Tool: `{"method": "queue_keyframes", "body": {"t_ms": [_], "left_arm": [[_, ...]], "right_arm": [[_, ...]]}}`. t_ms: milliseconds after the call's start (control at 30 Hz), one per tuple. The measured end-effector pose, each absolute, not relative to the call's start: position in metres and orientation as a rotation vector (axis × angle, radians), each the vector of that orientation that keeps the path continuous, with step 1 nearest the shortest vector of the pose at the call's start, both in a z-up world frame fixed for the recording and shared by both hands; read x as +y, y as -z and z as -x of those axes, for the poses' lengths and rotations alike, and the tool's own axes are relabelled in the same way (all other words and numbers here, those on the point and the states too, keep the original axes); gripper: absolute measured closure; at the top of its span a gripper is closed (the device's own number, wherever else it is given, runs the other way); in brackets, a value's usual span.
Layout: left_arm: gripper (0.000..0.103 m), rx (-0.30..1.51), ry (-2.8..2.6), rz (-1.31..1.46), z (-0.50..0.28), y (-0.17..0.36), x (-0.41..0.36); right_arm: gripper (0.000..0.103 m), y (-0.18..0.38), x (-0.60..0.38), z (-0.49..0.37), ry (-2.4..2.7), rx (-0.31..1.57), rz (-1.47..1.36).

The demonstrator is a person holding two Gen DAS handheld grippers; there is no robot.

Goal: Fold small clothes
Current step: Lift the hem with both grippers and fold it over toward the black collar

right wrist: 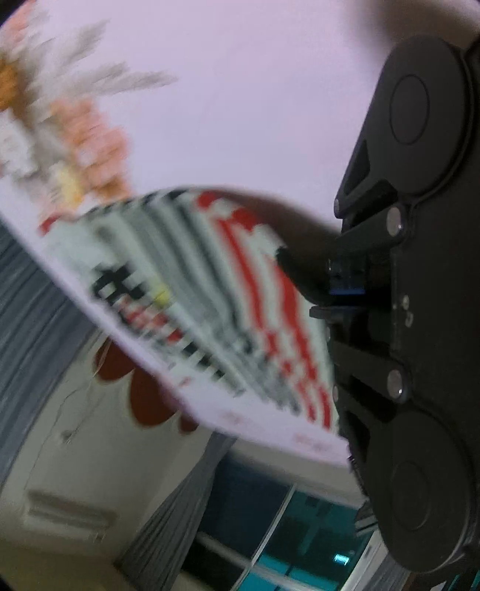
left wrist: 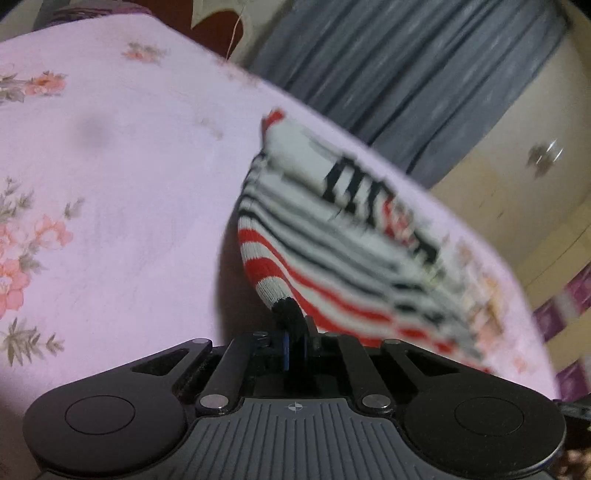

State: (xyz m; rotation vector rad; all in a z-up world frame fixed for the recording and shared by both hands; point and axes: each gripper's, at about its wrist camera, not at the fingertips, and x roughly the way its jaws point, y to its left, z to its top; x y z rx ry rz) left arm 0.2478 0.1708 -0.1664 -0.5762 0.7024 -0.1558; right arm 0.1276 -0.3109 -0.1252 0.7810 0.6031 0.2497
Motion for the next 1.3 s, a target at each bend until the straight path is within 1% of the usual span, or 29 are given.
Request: {"method": "queue_keyframes", "body": {"t_ms": [167,333,533,700,767,800,833,867,900,933,967,1000,1067,1100,1133,1167,1200,1233,1300], "left_arm": [[0.097,0.628,0.174,0.691,-0.289,0.149,0.181],[0.097,0.557,0.190,0.793,-0.373,0.129,0.186],[0.097,0.619,0.192,0.761,-0.494,0.121,0.174],[0.097,0.776,0.111,0.756,-0.587,0.148,0.170],[0.097,0.772,0.116,0.816,-0.608,0.161,0.173],[0.097,0.760,0.129,0.874,-0.613,0.168,0.177],[0.094,0.744,0.150,0.918,-0.617,0.171,0.181],[0.088,0.727,0.169,0.936,-0.619,0.173,0.182],[0.066,0.694,0.176,0.927,-0.618,0.171,0.183],[0.036,0.660,0.165,0.897,-0.614,0.167,0.184],[0.030,0.636,0.148,0.868,-0.611,0.162,0.184],[0.028,0.601,0.151,0.835,-0.606,0.157,0.187],[0.028,0.602,0.166,0.700,-0.603,0.147,0.186],[0.031,0.626,0.167,0.597,-0.603,0.142,0.183],[0.046,0.653,0.177,0.492,-0.604,0.139,0.178],[0.054,0.682,0.187,0.381,-0.605,0.136,0.170],[0.059,0.709,0.194,0.279,-0.606,0.136,0.162],[0.059,0.728,0.214,0.198,-0.606,0.135,0.153],[0.059,0.772,0.243,0.090,-0.615,0.137,0.135]], "right_arm": [[0.098,0.091,-0.323,-0.160,-0.244,0.534,-0.736],[0.098,0.052,-0.349,-0.219,-0.181,0.444,-0.763],[0.098,0.032,-0.387,-0.323,-0.134,0.432,-0.832],[0.097,0.059,-0.421,-0.408,-0.066,0.514,-0.971],[0.089,0.077,-0.432,-0.438,-0.076,0.552,-1.037],[0.072,0.085,-0.437,-0.447,-0.067,0.547,-1.060],[0.052,0.089,-0.442,-0.452,-0.027,0.528,-1.075],[0.045,0.090,-0.446,-0.453,0.012,0.497,-1.073],[0.045,0.088,-0.447,-0.451,0.022,0.466,-1.050],[0.046,0.085,-0.446,-0.450,0.021,0.459,-1.016],[0.047,0.080,-0.445,-0.447,0.010,0.453,-0.983],[0.048,0.076,-0.442,-0.441,0.000,0.437,-0.947],[0.048,0.064,-0.433,-0.425,0.012,0.406,-0.832],[0.048,0.060,-0.428,-0.418,0.005,0.402,-0.774],[0.051,0.058,-0.423,-0.413,0.000,0.411,-0.704],[0.054,0.055,-0.415,-0.408,0.008,0.441,-0.608],[0.059,0.055,-0.408,-0.407,0.009,0.479,-0.520],[0.064,0.056,-0.401,-0.408,0.010,0.526,-0.434],[0.065,0.062,-0.380,-0.414,-0.022,0.621,-0.257]]}}
